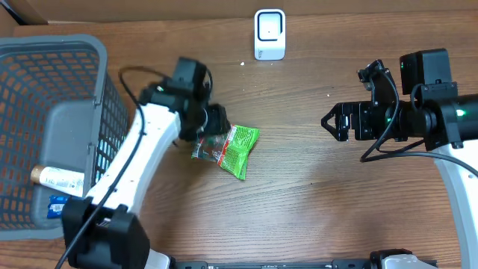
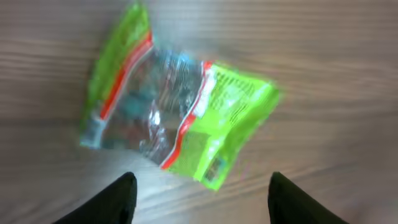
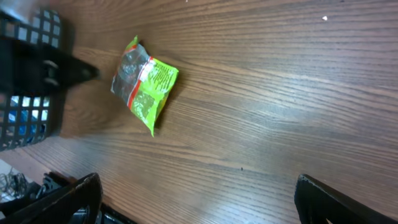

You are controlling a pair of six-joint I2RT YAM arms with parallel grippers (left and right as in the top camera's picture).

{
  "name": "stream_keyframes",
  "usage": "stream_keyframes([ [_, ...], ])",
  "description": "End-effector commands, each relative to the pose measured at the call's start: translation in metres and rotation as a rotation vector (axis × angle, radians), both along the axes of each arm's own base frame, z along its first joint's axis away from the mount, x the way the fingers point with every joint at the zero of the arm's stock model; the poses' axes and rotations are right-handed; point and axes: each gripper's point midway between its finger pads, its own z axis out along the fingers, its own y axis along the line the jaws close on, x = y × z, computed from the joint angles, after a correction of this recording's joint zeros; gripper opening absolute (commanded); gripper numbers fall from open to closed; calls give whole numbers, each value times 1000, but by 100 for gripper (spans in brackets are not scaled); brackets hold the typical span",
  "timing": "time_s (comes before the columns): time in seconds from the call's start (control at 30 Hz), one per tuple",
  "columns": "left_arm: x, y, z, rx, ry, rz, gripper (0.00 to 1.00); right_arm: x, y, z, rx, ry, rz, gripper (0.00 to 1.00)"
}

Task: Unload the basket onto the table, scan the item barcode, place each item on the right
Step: 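Lift the green-and-red snack bag out and place it on the table, then grasp the light-green wrapped pack in the basket and set it on the table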

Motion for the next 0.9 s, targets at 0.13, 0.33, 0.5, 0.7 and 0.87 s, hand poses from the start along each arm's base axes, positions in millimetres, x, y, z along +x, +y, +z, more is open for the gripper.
stream_keyframes([
  [0.13, -28, 116, 217, 233, -335, 301, 89, 1, 1, 8, -1, -23, 7, 99],
  [0.33, -107, 231, 248, 324, -356, 759, 98, 0, 1, 8, -1, -22, 7, 99],
  [0.5, -153, 287, 204, 338, -177, 1055, 100, 0, 1, 8, 0, -23, 7, 99],
  [0.7, -136, 315, 128, 231, -79, 1080, 100, 1, 1, 9, 0, -28, 7, 99],
  [0.87, -95, 318, 66, 139, -81, 845, 100, 2, 1, 9, 0, -28, 7, 99],
])
